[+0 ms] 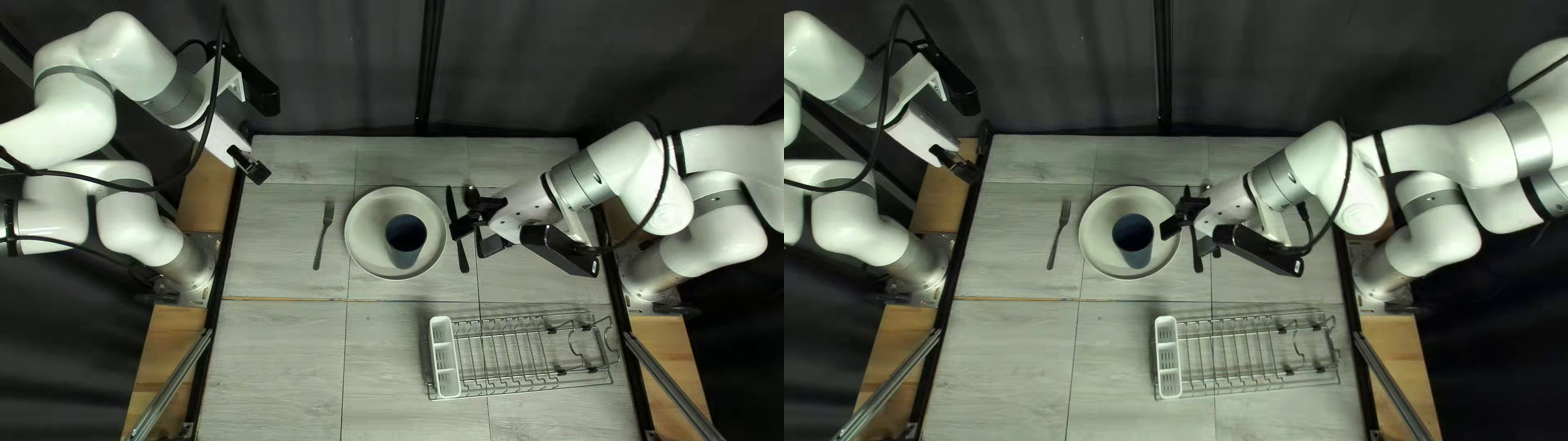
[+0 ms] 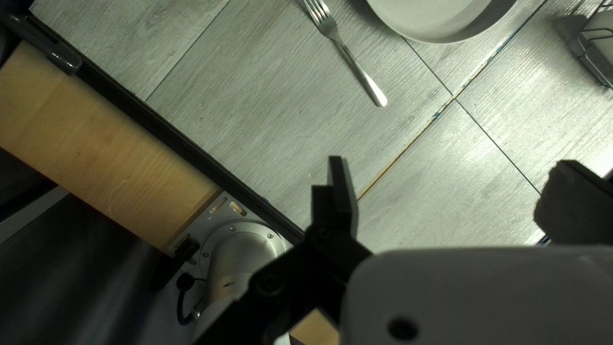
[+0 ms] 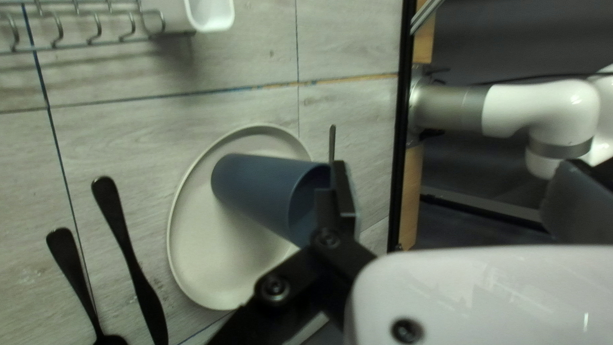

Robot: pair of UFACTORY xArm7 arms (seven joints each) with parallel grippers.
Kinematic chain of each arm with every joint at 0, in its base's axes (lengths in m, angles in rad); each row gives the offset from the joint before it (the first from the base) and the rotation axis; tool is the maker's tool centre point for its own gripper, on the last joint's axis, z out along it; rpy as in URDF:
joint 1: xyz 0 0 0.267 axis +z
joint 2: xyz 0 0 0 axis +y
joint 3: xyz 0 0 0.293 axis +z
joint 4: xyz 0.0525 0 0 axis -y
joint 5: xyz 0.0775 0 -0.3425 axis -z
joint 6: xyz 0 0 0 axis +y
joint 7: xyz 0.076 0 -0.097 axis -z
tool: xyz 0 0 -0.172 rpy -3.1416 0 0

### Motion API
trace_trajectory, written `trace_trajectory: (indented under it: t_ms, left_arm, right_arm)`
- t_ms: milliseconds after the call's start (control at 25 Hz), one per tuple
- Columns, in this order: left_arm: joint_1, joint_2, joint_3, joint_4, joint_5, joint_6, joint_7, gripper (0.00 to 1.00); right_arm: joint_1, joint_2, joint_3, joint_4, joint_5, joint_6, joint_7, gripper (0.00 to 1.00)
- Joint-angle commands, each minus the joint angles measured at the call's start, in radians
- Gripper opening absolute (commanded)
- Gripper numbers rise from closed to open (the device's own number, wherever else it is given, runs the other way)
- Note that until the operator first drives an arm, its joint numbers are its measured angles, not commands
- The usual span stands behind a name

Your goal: Pick up and place plate onto table. Place down one fork to the left of the plate. Place spoon and knife to the right of the plate. Place cup above the knife and spoon

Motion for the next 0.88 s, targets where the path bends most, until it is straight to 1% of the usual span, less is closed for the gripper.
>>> trace_trajectory:
  t_ms: [40,520,560,600,640,880]
  left_arm:
    - [0.0,0.0,0.0,0.0,0.0,0.0,0.0,1.0]
    - [0.0,0.0,0.0,0.0,0.0,0.0,0.0,1.0]
    - [0.0,0.0,0.0,0.0,0.0,0.0,0.0,1.0]
    - [0.0,0.0,0.0,0.0,0.0,0.0,0.0,1.0]
    - [0.0,0.0,0.0,0.0,0.0,0.0,0.0,1.0]
    - [0.0,0.0,0.0,0.0,0.0,0.0,0.0,1.0]
  right_arm:
    - [0.0,0.0,0.0,0.0,0.0,0.0,0.0,1.0]
    - [0.0,0.0,0.0,0.0,0.0,0.0,0.0,1.0]
    - [0.01,0.016,0.002,-0.004,0.008,0.0,0.002,1.0]
    - [0.189,0.018,-0.187,-0.008,-0.32,-0.024,0.254,1.0]
    - [0.179,-0.015,-0.146,0.025,-0.306,0.001,0.26,1.0]
    - [0.179,-0.015,-0.146,0.025,-0.306,0.001,0.26,1.0]
